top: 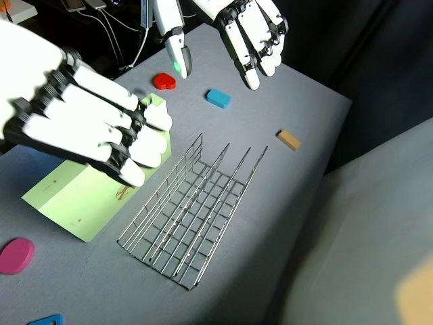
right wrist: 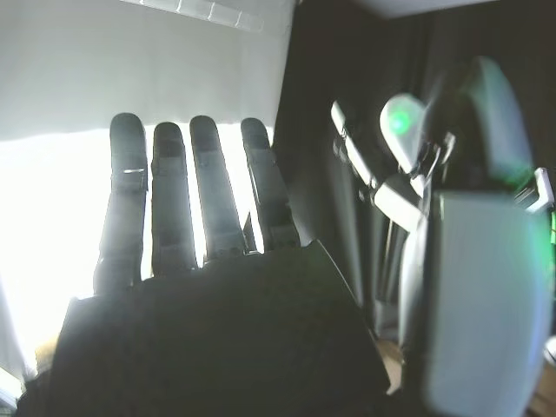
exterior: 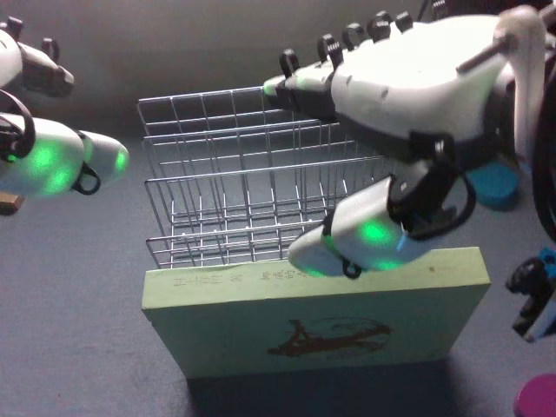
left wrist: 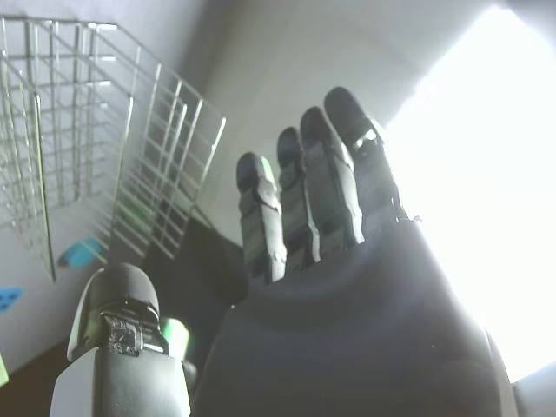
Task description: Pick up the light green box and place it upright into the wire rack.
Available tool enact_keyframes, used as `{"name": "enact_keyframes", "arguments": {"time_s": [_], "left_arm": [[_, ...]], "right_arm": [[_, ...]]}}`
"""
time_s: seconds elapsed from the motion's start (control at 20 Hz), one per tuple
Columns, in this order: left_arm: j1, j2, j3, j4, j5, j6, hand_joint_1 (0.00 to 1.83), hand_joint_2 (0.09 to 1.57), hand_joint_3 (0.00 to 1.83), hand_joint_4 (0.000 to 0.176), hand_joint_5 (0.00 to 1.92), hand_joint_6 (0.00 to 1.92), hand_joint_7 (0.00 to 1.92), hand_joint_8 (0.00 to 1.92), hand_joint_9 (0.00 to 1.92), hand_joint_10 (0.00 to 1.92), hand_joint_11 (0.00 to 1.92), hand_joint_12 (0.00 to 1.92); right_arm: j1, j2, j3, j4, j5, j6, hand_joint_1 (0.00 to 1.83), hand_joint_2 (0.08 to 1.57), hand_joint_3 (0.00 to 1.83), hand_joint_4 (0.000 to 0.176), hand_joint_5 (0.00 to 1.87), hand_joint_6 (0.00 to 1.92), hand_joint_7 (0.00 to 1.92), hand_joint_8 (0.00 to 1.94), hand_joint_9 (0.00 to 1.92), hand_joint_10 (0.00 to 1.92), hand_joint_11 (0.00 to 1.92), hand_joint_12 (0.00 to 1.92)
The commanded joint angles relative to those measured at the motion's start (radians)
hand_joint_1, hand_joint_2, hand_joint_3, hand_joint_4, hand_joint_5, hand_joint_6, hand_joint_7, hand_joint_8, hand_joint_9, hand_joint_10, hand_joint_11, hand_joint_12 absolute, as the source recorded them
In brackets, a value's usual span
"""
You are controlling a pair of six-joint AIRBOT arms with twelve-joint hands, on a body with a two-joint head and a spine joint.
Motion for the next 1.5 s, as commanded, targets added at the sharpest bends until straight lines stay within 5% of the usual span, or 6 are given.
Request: {"name": "enact_keyframes", "arguments": {"time_s": [0.0,0.45,0.85,1.45], "left_arm": [[-0.006,0.01,0.004,0.096,-0.035,0.005,0.14,1.16,0.01,0.07,0.34,0.0,0.25,0.0,0.24,0.0,0.0,0.79],[-0.007,0.039,0.023,0.097,-0.083,0.111,0.13,1.16,0.0,0.07,0.34,0.0,0.26,0.0,0.25,0.0,0.0,0.78],[-0.007,0.078,0.015,0.097,-0.128,0.212,0.13,1.16,0.0,0.069,0.34,0.0,0.25,0.0,0.24,0.0,0.0,0.78],[-0.021,0.099,0.004,0.093,-0.134,0.227,0.13,1.15,0.0,0.069,0.35,0.0,0.25,0.0,0.24,0.0,0.0,0.79]], "right_arm": [[0.02,-0.012,0.008,-0.043,0.038,-0.008,0.64,0.94,0.0,0.059,0.13,0.01,0.12,0.0,0.11,0.0,0.0,0.66],[0.039,-0.139,0.077,0.13,-0.002,-0.045,0.64,0.95,0.0,0.059,0.14,0.0,0.14,0.0,0.12,0.01,0.0,0.68],[-0.052,-0.215,0.104,0.031,-0.024,0.035,0.65,0.95,0.0,0.061,0.1,0.0,0.11,0.0,0.12,0.0,0.0,0.64],[-0.163,-0.258,0.136,-0.071,-0.011,0.105,0.65,0.95,0.0,0.06,0.11,0.0,0.12,0.0,0.14,0.0,0.0,0.64]]}}
